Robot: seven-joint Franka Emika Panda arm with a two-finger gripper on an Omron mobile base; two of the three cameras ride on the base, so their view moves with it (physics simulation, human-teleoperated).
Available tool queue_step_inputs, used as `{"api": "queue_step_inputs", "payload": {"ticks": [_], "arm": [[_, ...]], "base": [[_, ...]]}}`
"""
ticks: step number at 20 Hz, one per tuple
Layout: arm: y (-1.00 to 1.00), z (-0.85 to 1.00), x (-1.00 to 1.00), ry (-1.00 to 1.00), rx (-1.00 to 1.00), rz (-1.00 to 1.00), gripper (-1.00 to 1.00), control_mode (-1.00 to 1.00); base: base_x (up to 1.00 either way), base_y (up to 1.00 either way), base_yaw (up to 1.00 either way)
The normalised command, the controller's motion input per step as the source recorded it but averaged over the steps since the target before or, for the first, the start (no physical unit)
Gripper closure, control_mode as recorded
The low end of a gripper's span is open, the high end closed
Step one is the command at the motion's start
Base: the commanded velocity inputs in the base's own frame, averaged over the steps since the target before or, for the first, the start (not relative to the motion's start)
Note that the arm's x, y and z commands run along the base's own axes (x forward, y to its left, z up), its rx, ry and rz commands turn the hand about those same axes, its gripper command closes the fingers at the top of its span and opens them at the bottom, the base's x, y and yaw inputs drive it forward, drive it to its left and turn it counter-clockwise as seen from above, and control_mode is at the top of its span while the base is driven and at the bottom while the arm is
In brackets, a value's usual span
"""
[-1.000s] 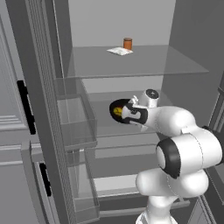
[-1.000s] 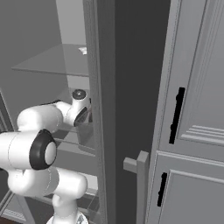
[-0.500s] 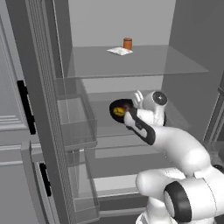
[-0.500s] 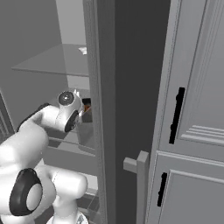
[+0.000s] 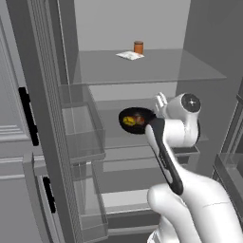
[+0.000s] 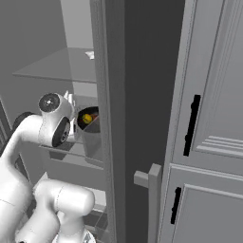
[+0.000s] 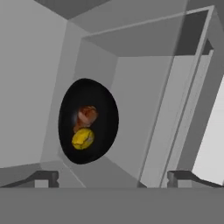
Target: Pick the chicken drumstick and lemon from their plates and place them in the bowl. Then put the bowl in the fridge.
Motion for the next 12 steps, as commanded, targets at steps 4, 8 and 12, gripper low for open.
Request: {"api": "queue_step_inputs", "payload": {"ticks": [4, 8, 12], "arm": [[-0.05, 0.91, -1.0, 0.04, 0.06, 0.0, -1.0, -1.0], [0.0, 0.51, -1.0, -0.04, 0.02, 0.0, -1.0, -1.0], [-0.12, 0.44, -1.0, -0.19, 0.01, -0.01, -1.0, -1.0]], "base": [[0.0, 0.0, 0.0], [0.0, 0.0, 0.0], [0.0, 0.0, 0.0]]}}
